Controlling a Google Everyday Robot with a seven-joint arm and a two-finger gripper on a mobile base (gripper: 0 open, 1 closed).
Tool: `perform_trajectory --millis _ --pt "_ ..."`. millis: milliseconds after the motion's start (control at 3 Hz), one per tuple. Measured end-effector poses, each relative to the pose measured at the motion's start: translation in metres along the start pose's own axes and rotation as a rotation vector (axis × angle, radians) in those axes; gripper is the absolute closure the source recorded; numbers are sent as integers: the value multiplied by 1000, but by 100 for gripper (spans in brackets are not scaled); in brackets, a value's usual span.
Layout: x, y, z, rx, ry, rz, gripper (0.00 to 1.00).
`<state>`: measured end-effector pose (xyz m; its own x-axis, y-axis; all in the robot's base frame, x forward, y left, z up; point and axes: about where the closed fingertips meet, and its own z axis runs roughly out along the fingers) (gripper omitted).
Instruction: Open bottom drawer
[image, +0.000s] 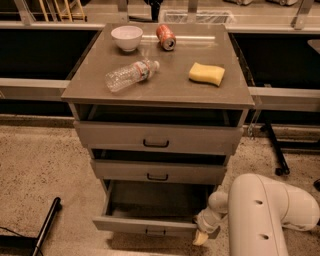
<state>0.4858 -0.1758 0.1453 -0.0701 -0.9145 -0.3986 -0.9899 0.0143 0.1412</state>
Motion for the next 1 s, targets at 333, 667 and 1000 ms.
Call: perform_trajectory --millis 333,667,1000 --pt "-1 18 -1 -26 20 -10 63" --pt "-3 31 -7 -32 32 -25 59" --pt "-5 35 -10 -34 35 -35 41"
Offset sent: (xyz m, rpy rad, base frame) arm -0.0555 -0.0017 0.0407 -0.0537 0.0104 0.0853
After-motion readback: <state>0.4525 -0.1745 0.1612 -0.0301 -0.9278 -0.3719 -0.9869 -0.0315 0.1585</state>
